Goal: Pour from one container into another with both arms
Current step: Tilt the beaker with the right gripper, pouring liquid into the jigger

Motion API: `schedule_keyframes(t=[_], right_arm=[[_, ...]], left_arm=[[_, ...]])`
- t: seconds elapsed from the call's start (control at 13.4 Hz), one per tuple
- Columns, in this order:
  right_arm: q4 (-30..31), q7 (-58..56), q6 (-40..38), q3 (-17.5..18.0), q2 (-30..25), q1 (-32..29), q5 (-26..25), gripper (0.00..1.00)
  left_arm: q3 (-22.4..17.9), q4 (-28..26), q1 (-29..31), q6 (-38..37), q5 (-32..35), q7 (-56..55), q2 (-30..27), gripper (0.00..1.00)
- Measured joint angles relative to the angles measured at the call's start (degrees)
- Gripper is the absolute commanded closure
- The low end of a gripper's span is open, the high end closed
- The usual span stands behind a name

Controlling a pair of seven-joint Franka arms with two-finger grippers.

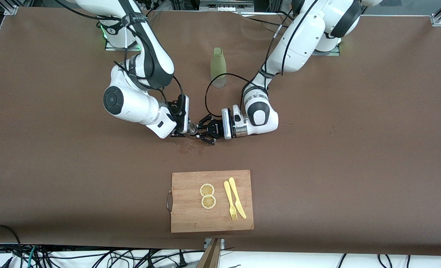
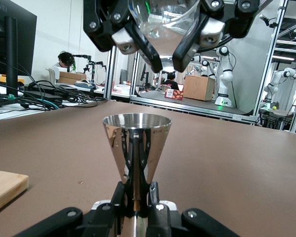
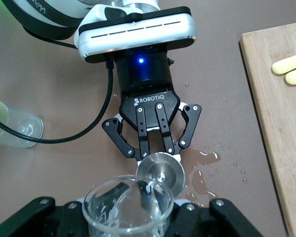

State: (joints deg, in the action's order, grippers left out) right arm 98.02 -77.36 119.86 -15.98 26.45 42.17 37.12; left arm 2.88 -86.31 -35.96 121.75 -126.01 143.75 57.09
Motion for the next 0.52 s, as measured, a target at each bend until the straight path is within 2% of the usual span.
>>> schedule_keyframes(t=[0.52], right_arm=[[-0.3,0.8,0.0,0.3,0.0,0.0,-0.8,0.81]], left_arm=[[0.0,0.0,-0.1,0.0,0.0,0.0,0.0,1.0]])
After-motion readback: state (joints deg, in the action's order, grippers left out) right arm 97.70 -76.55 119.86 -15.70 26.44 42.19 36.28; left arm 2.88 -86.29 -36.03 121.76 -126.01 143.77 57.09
